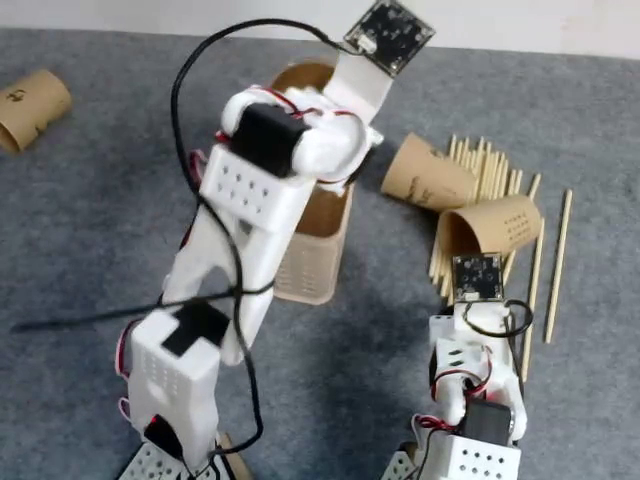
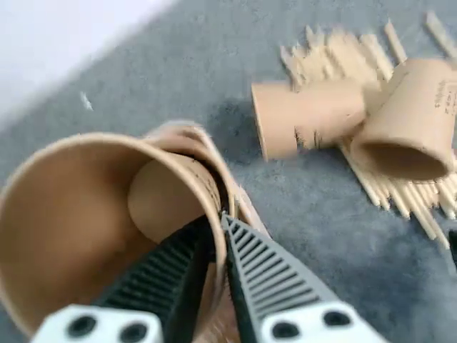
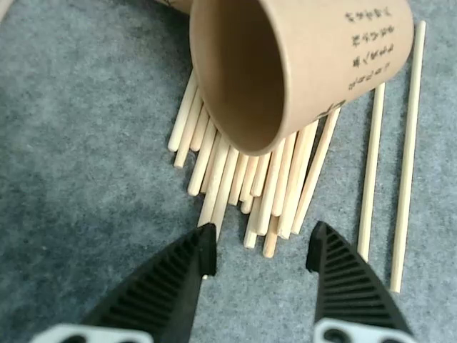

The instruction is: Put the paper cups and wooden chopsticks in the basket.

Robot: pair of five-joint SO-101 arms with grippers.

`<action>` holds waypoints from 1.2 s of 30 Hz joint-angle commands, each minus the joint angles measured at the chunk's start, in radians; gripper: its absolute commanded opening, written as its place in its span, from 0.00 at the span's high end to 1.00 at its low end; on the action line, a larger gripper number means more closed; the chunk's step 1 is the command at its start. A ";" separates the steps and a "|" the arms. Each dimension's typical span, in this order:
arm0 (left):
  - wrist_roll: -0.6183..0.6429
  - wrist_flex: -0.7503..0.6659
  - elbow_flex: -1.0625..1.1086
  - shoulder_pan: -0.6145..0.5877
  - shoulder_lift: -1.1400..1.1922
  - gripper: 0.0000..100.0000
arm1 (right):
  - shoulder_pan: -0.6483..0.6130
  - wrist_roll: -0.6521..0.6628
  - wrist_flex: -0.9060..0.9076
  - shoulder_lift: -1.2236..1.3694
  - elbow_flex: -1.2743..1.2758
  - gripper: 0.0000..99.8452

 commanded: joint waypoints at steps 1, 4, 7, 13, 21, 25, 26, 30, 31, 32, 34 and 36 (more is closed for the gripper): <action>0.020 0.008 0.005 -0.012 -0.021 0.99 | -0.010 0.014 -0.015 -0.010 0.068 0.78; 0.046 0.006 0.068 -0.016 -0.041 0.99 | -0.010 0.014 -0.015 -0.010 0.068 0.78; 0.041 0.000 0.107 -0.019 -0.053 0.98 | -0.010 0.014 -0.015 -0.010 0.068 0.78; -0.092 -0.002 0.041 -0.021 -0.061 0.78 | -0.010 0.014 -0.015 -0.010 0.068 0.78; -0.235 -0.029 -0.289 -0.156 -0.062 0.80 | -0.010 0.014 -0.015 -0.010 0.068 0.78; -0.233 -0.031 -0.346 -0.372 -0.056 0.81 | -0.010 0.014 -0.015 -0.010 0.068 0.78; -0.232 -0.035 -0.348 -0.440 -0.051 0.81 | -0.010 0.014 -0.015 -0.010 0.068 0.78; -0.155 -0.080 -0.303 -0.739 -0.008 0.81 | -0.010 0.014 -0.015 -0.010 0.068 0.78; -0.130 -0.107 -0.283 -0.811 0.019 0.81 | -0.010 0.014 -0.013 -0.010 0.068 0.78; -0.106 -0.137 -0.263 -0.877 0.048 0.81 | -0.010 0.014 -0.013 -0.010 0.068 0.78; -0.069 -0.207 -0.222 -0.984 0.122 0.81 | -0.010 0.014 -0.013 -0.010 0.068 0.78; -0.057 -0.293 -0.193 -1.053 0.208 0.81 | -0.010 0.014 -0.012 -0.010 0.068 0.78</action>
